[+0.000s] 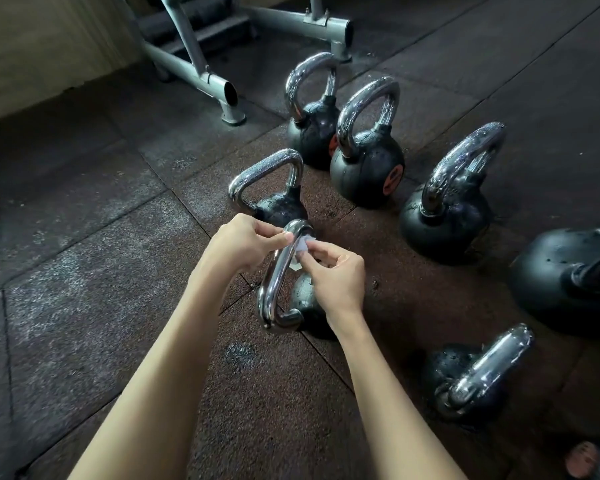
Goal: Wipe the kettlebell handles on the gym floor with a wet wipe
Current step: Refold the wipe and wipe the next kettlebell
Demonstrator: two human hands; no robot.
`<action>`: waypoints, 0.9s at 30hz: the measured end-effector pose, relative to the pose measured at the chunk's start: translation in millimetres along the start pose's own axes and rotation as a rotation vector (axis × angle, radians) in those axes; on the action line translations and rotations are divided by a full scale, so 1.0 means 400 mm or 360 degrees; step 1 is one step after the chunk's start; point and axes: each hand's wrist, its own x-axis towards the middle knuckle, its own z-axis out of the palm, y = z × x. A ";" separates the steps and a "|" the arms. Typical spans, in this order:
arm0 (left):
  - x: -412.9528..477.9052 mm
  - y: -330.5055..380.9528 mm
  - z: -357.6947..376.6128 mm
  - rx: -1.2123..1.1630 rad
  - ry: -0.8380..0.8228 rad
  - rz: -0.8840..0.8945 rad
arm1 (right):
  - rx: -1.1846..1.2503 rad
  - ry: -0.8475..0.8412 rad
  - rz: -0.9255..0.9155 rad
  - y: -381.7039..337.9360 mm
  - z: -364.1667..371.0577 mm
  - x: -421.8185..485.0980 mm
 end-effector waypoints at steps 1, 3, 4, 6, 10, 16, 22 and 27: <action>0.001 -0.004 0.000 -0.0020 0.0000 0.0003 | 0.0022 -0.0065 0.0008 0.000 -0.010 -0.007; 0.003 -0.012 0.000 -0.0042 0.0020 0.0004 | 0.0033 -0.0203 0.0018 -0.002 -0.023 -0.018; 0.003 -0.014 -0.002 -0.0048 0.0028 0.0007 | 0.0029 -0.0242 0.0034 -0.003 -0.024 -0.015; 0.000 -0.012 -0.004 -0.0061 0.0017 0.0014 | 0.0025 -0.0221 0.0083 -0.002 -0.016 0.004; -0.003 -0.003 -0.002 -0.0013 0.0035 0.0032 | 0.0127 -0.0255 0.0225 -0.012 0.002 0.036; 0.002 0.009 0.010 0.0064 0.0062 -0.0010 | 0.0304 -0.0567 0.0433 0.005 -0.048 0.004; 0.009 0.019 0.017 0.0071 0.0111 -0.0014 | 0.0166 -0.0628 0.0365 -0.018 -0.059 0.021; 0.011 0.002 0.007 -0.0023 0.0087 -0.0024 | 0.0034 -0.1004 0.0427 0.002 -0.077 -0.008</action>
